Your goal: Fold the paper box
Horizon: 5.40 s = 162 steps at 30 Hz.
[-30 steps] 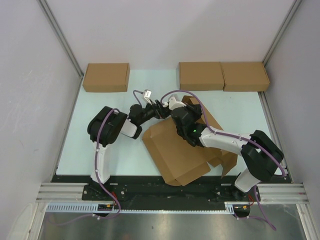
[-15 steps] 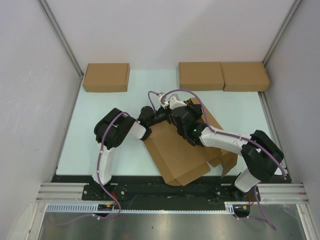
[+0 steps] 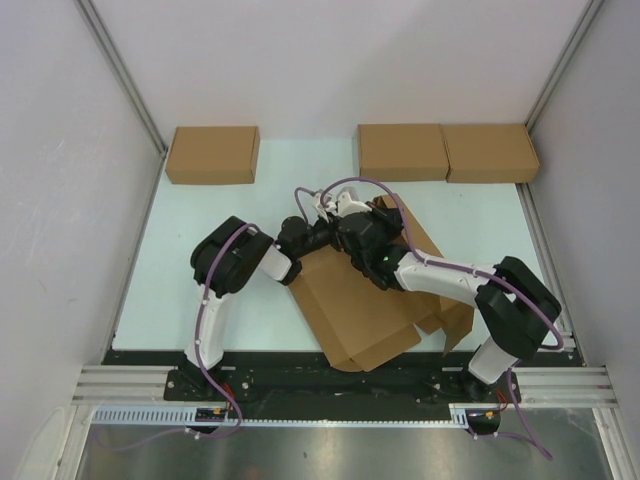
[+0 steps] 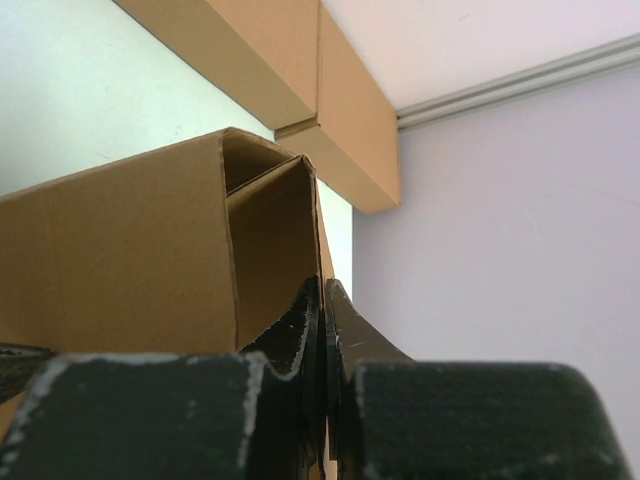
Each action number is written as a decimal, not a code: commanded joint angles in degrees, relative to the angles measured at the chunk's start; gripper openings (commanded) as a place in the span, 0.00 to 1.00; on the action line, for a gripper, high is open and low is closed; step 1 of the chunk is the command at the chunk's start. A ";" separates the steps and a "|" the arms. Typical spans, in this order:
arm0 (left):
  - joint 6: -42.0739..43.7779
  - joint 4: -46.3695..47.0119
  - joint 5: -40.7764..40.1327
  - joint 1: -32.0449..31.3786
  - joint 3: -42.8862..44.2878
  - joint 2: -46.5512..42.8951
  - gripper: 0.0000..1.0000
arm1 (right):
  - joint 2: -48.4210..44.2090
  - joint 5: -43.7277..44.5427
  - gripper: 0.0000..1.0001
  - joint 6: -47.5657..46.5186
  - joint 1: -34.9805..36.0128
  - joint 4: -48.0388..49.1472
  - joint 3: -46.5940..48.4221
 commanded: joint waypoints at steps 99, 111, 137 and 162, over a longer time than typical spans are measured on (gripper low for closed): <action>5.47 22.98 1.73 -2.96 4.48 1.59 0.09 | -7.64 -13.88 0.57 37.12 -17.96 -8.51 6.53; 6.27 22.62 1.20 -3.57 4.22 0.36 0.17 | -5.26 -16.09 0.55 41.16 -18.05 -15.71 6.09; 23.93 8.56 -17.94 -11.48 8.09 -2.54 0.35 | -5.87 -16.00 0.55 41.78 -13.48 -17.65 6.00; 30.87 8.91 -31.58 -14.12 6.24 -3.59 0.00 | -6.22 -15.82 0.54 39.76 -10.85 -17.91 6.00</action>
